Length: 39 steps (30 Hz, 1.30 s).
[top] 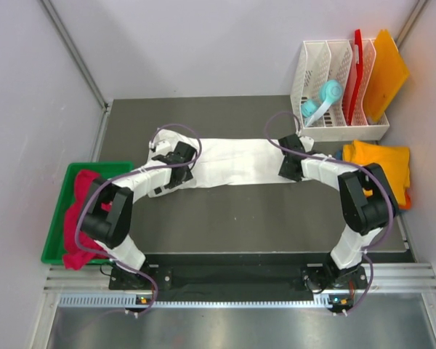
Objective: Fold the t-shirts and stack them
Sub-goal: Fold the tshirt
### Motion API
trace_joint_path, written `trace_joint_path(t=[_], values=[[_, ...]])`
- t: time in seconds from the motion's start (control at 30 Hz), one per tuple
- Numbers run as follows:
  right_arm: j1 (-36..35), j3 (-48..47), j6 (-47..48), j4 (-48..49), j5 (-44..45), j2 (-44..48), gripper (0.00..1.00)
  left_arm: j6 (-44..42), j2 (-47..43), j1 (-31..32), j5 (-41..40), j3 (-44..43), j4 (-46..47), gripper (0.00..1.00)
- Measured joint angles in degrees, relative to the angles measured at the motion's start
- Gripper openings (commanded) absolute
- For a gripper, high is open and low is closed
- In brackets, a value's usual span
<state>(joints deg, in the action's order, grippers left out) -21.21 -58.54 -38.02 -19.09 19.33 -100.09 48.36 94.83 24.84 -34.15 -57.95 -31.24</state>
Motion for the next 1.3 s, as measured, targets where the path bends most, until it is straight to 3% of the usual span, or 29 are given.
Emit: trace_joint_path(t=[0.17,0.27,0.6,0.87,1.17,1.3], values=[[-0.1,1.6,0.5,0.6,-1.5,1.8,0.38,-1.1,-2.6,-0.1,-0.2,0.2,1.0,0.99],[-0.7,1.9,1.2,-0.8,-2.0,4.3,0.39,-2.3,-5.5,-0.9,0.3,0.2,2.9,0.94],[-9.3,2.4,3.6,-2.4,-1.0,19.2,0.40,-3.3,-2.3,-13.5,6.3,0.1,9.1,0.83],[-9.4,5.2,4.8,-4.7,0.3,22.1,0.40,-2.9,4.9,-13.8,10.0,-0.9,10.6,0.73],[-9.4,6.5,5.0,-5.5,0.3,22.3,0.38,-2.9,4.7,-13.8,9.7,-1.4,11.1,0.73],[-9.4,6.5,5.0,-5.4,0.3,22.3,0.37,-3.7,4.4,-13.9,8.8,-2.1,11.2,0.67]])
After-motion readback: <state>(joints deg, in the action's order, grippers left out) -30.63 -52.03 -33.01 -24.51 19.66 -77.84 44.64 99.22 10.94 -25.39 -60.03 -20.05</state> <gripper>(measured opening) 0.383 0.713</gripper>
